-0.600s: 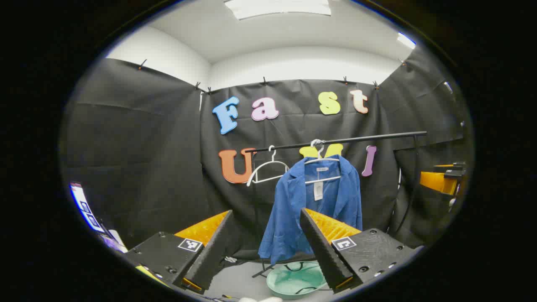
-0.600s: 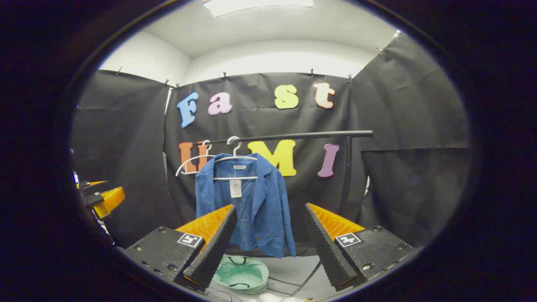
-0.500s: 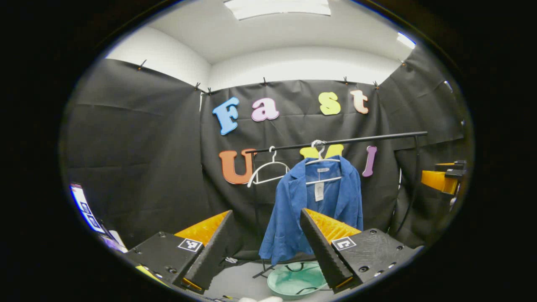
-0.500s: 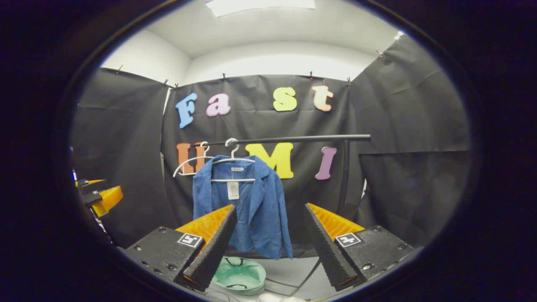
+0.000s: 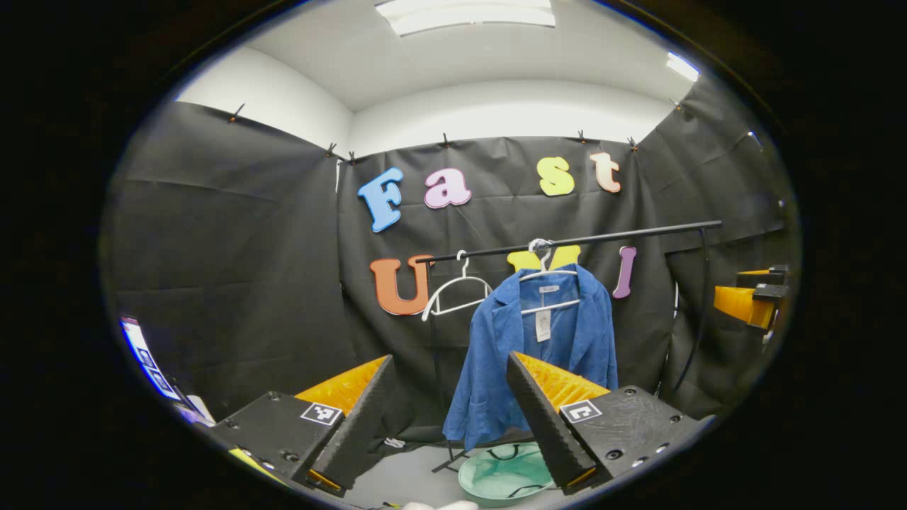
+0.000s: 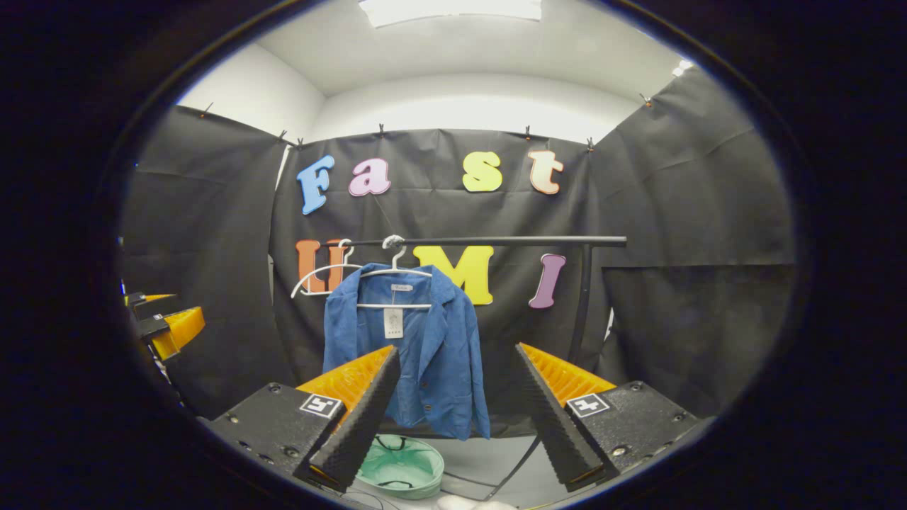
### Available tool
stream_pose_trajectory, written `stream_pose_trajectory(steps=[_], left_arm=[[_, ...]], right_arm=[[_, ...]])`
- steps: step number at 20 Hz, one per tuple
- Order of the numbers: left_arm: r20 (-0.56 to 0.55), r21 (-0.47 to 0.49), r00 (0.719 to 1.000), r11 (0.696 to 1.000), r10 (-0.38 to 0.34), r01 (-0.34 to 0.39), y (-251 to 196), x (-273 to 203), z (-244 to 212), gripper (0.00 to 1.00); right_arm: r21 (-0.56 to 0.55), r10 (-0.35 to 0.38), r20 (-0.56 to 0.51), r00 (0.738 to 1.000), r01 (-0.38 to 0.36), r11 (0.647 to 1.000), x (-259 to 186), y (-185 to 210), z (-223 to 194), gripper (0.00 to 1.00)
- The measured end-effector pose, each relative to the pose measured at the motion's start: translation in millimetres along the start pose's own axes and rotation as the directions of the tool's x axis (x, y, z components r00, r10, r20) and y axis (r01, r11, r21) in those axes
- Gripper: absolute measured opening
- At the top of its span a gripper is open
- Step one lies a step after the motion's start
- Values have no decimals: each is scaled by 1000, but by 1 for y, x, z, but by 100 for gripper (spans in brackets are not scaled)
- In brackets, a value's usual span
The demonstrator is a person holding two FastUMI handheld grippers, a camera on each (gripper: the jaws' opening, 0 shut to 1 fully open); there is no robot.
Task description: Grasp the clothes on the hanger with both hands and then place them into the laundry hamper below.
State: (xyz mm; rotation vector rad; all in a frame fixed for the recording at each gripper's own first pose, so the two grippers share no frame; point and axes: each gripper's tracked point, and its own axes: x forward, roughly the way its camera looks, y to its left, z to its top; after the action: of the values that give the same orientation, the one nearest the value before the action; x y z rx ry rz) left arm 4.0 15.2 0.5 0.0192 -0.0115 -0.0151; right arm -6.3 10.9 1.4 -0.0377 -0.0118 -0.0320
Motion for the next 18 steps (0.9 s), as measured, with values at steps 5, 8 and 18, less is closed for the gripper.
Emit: stream_pose_trajectory(steps=[5, 8, 18], left_arm=[[-8, 15, 1000, 1000, 9, -9, 2, 5, -7, 94], [-17, 19, 1000, 1000, 23, -23, 0, 19, -14, 97], [1, -9, 997, 997, 71, -71, -40, 128, -18, 99]], right_arm=[[-4, 4, -21, 1000, -4, 1000, 13, 4, -8, 100], [-17, 12, -31, 999, -12, 1000, 32, 4, -14, 100], [-55, 101, -35, 994, -103, 993, 165, 8, -21, 100]])
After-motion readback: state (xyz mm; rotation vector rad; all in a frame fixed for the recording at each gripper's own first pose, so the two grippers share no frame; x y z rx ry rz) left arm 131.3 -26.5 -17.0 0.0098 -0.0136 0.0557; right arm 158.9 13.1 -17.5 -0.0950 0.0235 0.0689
